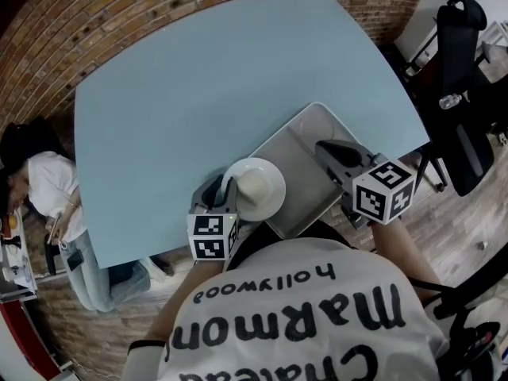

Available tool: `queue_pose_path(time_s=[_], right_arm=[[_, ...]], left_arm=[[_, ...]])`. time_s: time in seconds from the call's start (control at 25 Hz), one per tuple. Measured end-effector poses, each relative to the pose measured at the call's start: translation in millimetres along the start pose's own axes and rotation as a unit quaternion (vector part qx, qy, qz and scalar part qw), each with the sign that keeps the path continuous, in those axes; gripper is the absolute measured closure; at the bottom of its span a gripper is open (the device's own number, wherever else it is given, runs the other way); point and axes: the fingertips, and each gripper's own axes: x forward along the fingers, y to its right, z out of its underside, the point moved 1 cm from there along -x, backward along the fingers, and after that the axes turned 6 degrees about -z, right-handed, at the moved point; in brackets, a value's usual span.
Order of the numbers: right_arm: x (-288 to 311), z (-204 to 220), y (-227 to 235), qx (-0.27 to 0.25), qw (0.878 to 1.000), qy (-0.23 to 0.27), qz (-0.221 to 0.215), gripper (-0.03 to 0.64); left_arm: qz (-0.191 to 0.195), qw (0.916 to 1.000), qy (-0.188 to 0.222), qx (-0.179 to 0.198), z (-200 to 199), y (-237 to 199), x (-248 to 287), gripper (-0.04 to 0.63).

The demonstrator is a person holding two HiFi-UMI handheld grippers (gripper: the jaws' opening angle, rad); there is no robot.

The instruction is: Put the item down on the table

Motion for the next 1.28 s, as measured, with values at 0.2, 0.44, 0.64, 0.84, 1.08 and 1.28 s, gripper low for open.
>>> queue_pose_path(time_s=[0.2,0.44,0.64,0.84,1.08,1.28], right_arm=[[-2,2,0,0.003,1.0,0.001,0.002,0.606],[0,1,-3,0.002,1.0,0.001,0.0,0.606],[-2,1,-2,0.003,1.0,0.001,0.002,0.606],[-4,0,-2,0.006,1.0,0.004,0.003,0.606],[-1,-1,-4,0.005,1.0,0.003,0.002,0.606],[9,0,-19,-0.052,0.998,-0.016,-0.01,0.606]], left_arm=[[0.0,1.0,0.0,-0.005,0,0,-1,0.527],[0.0,1.0,0.005,-0.004,-2,-1,-3,0.526],[0.0,0.9999,0.012,-0.007,-7,-1,-4,0.528],[-0.006,0.9991,0.03,-0.027,-15,-8,-13,0.528],[-0.037,0.9959,0.06,-0.057,-37,-35,-19,0.528],[0.019,0.9878,0.117,-0.1,-79,-25,-31,0.528]])
